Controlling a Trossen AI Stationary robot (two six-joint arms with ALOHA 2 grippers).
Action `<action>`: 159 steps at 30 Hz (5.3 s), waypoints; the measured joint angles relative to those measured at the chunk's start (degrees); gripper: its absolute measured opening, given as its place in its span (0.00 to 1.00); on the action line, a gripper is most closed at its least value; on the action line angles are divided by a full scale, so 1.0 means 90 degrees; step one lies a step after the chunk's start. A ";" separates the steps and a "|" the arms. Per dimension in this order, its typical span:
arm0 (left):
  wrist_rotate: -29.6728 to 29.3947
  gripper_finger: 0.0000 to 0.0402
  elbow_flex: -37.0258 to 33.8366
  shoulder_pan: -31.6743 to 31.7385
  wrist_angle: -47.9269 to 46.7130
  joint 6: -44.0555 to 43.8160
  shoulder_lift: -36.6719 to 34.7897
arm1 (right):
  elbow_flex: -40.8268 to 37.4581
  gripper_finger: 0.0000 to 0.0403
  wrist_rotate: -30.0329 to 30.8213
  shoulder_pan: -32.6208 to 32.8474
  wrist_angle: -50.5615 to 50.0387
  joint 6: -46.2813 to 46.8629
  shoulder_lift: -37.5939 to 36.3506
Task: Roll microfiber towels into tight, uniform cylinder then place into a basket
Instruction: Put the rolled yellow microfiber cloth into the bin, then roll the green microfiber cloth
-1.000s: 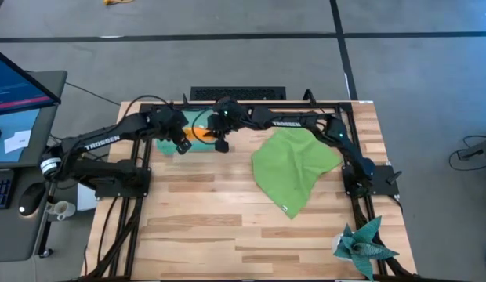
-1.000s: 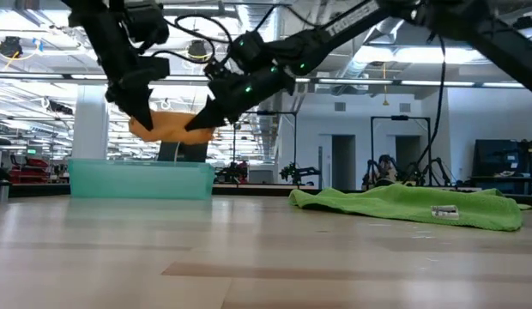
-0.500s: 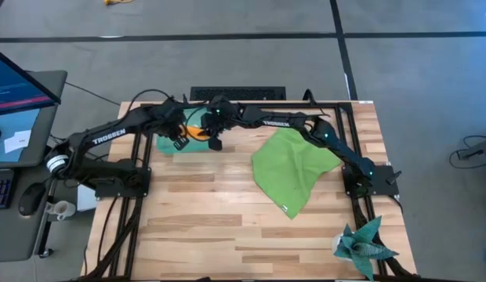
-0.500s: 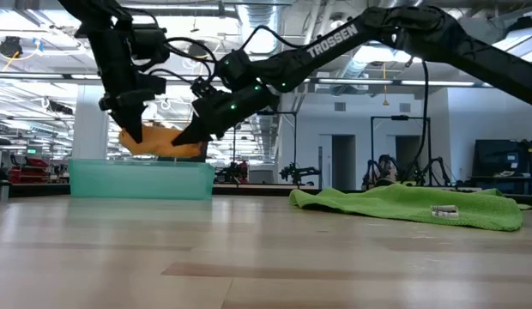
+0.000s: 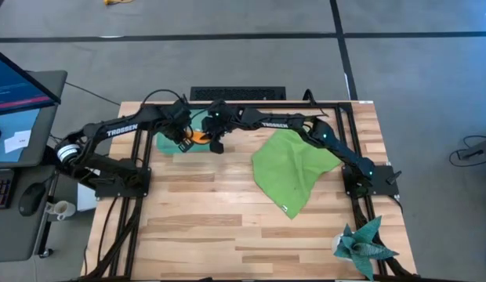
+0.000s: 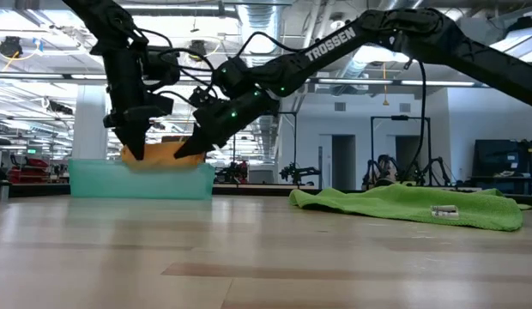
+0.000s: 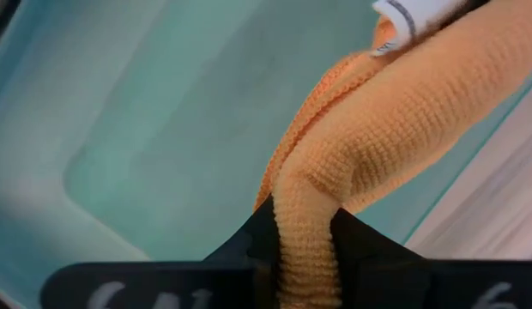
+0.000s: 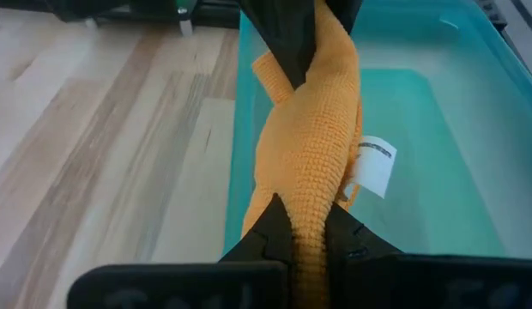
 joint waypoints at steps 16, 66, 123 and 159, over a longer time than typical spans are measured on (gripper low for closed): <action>-0.0401 0.34 -0.0032 0.0004 -0.0213 0.0092 0.0005 | 0.0000 0.08 0.0016 0.0008 -0.0075 0.0000 -0.0036; -0.0527 0.39 0.0338 -0.0007 -0.0755 0.0518 -0.3458 | -0.0002 0.09 0.0309 0.0089 -0.0303 -0.0637 -0.0040; 0.0304 0.39 -0.0437 -0.0664 -0.0105 -0.0195 -0.3648 | 0.0000 0.18 0.0354 0.0288 -0.6172 -0.0939 -0.2678; -0.1109 0.39 -0.1339 -0.4294 0.7108 0.0280 0.0488 | -0.6367 0.05 0.1788 0.1607 -0.2304 0.1045 -0.6770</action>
